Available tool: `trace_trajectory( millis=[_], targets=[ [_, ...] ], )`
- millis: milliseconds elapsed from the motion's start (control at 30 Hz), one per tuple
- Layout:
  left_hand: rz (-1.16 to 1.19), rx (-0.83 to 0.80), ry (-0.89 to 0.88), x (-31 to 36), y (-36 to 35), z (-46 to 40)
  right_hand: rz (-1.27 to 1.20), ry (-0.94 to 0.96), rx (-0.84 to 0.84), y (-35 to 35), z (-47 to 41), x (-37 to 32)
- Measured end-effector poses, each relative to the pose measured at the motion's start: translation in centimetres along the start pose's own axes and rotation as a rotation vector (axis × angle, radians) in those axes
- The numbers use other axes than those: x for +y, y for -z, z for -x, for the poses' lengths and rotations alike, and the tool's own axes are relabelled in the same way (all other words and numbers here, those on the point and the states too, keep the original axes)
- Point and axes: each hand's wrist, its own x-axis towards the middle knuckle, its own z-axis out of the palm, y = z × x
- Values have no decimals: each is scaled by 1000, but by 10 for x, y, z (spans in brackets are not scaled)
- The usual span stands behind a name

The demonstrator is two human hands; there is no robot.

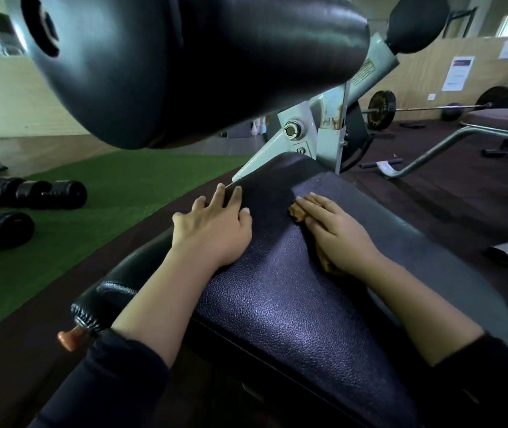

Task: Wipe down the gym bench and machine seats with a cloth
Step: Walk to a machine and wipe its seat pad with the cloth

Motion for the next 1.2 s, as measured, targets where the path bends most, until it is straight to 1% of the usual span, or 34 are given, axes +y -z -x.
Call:
trace_trajectory(
  millis=[100,167,367,467,600,700,767,800,867,900,967,1000,1067,1167,1200],
  targets=[
    [-37,-37,-29,12,0,-12,-109,21,71,0,-7,-1],
    [-41,-50,-36,22,-1,-25,-128,48,113,1,-4,-2],
    [26,-21,-47,30,-5,-54,-75,100,-12,-4,-10,-1],
    [77,12,-44,28,-7,-62,-67,124,-58,-8,-39,-3],
    [110,46,-28,28,-7,-66,-102,154,-108,-18,-99,-10],
    [99,49,-19,28,-8,-66,-117,114,-165,-18,-147,-3],
    [93,53,-19,28,-8,-66,-126,45,-131,-16,-168,15],
    [91,55,-18,28,-8,-65,-86,29,-105,-14,-174,26],
    [85,50,-18,28,-7,-64,55,10,-29,-10,-175,49],
    [82,44,-18,28,-7,-64,122,32,25,-7,-171,57],
    [80,33,-19,29,-7,-63,210,152,91,-7,-159,70],
    [77,30,-21,29,-7,-63,264,159,83,-4,-147,69],
    [71,30,-26,30,-7,-63,247,103,20,-6,-125,58],
    [82,33,-31,31,-6,-64,180,190,10,-15,-122,28],
    [79,39,-32,31,-7,-63,154,238,-17,-18,-130,19]
  ],
)
